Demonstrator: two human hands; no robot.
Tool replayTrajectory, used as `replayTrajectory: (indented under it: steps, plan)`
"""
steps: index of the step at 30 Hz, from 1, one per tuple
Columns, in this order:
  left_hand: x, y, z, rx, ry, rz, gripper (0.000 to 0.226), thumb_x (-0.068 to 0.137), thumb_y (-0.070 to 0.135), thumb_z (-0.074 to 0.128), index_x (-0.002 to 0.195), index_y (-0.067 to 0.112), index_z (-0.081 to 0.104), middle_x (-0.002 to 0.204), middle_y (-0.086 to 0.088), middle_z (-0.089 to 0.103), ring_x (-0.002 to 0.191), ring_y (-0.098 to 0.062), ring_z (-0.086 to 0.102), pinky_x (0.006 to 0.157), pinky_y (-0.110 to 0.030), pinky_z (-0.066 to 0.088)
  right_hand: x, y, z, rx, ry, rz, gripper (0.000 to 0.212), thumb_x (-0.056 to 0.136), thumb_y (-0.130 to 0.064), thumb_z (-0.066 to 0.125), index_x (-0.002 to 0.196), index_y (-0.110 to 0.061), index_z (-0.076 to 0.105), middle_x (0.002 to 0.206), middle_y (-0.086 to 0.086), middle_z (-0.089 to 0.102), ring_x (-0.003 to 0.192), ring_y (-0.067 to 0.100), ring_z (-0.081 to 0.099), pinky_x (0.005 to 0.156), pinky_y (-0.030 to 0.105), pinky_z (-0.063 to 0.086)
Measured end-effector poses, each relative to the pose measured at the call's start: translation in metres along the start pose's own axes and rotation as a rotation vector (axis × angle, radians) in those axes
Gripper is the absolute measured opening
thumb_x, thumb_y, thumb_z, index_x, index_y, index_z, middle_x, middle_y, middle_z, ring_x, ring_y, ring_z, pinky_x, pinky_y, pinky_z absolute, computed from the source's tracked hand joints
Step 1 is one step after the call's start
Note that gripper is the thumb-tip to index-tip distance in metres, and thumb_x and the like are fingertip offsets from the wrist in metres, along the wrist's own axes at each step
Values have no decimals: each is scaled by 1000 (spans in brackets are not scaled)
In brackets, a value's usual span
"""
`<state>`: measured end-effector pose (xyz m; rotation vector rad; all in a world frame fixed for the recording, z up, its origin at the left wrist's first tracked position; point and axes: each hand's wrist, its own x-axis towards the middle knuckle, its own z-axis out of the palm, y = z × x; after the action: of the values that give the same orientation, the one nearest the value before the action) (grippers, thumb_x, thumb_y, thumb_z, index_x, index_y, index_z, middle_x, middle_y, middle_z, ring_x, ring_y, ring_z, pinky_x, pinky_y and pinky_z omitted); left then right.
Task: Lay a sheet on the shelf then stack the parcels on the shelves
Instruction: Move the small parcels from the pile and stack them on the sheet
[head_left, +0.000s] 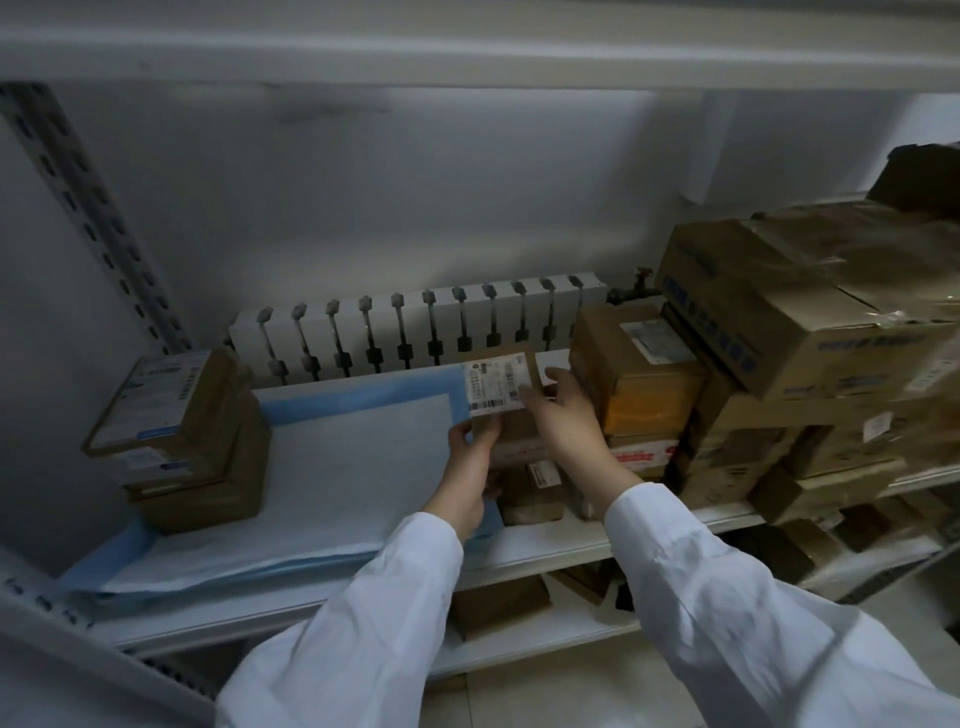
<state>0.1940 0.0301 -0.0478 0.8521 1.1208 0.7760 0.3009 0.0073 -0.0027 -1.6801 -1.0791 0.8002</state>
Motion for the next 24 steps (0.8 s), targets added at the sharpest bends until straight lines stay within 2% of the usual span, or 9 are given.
replayTrajectory:
  steps: [2, 4, 6, 9, 12, 15, 18, 21, 24]
  plan:
    - [0, 3, -9, -187, 38, 28, 49, 90, 41, 55, 131, 23, 34, 119, -11, 55, 107, -28, 54, 90, -41, 49, 1, -4, 1, 123, 13, 35, 43, 98, -31, 44, 138, -15, 39, 125, 6, 56, 119, 25, 54, 92, 32, 43]
    - [1, 4, -21, -298, 64, 67, 51, 89, 34, 59, 132, 17, 37, 119, -14, 58, 102, -26, 59, 82, -38, 54, 4, 3, 5, 104, 56, 116, 39, 99, -19, 41, 137, -11, 40, 125, 11, 55, 118, 28, 53, 90, 31, 41]
    - [2, 5, -34, -333, 80, 97, 50, 88, 34, 59, 131, 16, 43, 122, -15, 59, 105, -26, 59, 82, -37, 54, 9, 18, 13, -134, 12, 200, 36, 98, -14, 40, 134, -8, 42, 127, 14, 54, 117, 30, 53, 89, 29, 40]
    - [0, 7, -48, -352, 107, 133, 24, 89, 35, 56, 110, 24, 57, 115, -11, 63, 111, -27, 56, 91, -38, 50, 13, 45, 29, -573, -187, 306, 30, 99, -25, 38, 120, -9, 52, 119, 12, 59, 109, 27, 57, 95, 32, 45]
    - [-5, 10, -58, -340, 135, 145, 23, 89, 36, 57, 108, 24, 58, 112, -9, 63, 110, -26, 56, 85, -34, 51, 24, 81, 44, -695, -273, 380, 45, 88, -41, 48, 125, -15, 48, 127, 11, 54, 117, 29, 52, 101, 40, 41]
    - [-9, 10, -68, -329, 150, 148, 34, 88, 37, 59, 117, 21, 55, 117, -10, 62, 111, -26, 56, 86, -34, 51, 50, 128, 57, -731, -287, 415, 77, 70, -51, 58, 137, -22, 34, 142, 13, 38, 126, 34, 41, 105, 49, 37]
    - [-14, 12, -77, -311, 140, 154, 25, 88, 37, 58, 109, 24, 57, 115, -9, 63, 111, -26, 56, 91, -37, 50, 26, 97, 53, -717, -251, 394, 81, 72, -44, 65, 140, -20, 28, 140, 14, 39, 124, 34, 43, 103, 47, 40]
    - [-19, 14, -84, -310, 139, 161, 24, 88, 38, 59, 107, 25, 57, 114, -9, 63, 111, -26, 56, 93, -38, 49, 14, 77, 49, -684, -224, 359, 83, 76, -35, 70, 142, -15, 23, 136, 15, 43, 119, 32, 49, 96, 38, 46]
    - [-24, 15, -89, -320, 143, 180, 21, 88, 38, 58, 106, 26, 58, 114, -8, 63, 112, -26, 56, 95, -39, 48, 8, 60, 46, -638, -171, 286, 84, 73, -41, 70, 140, -17, 27, 136, 14, 42, 120, 33, 48, 93, 37, 45]
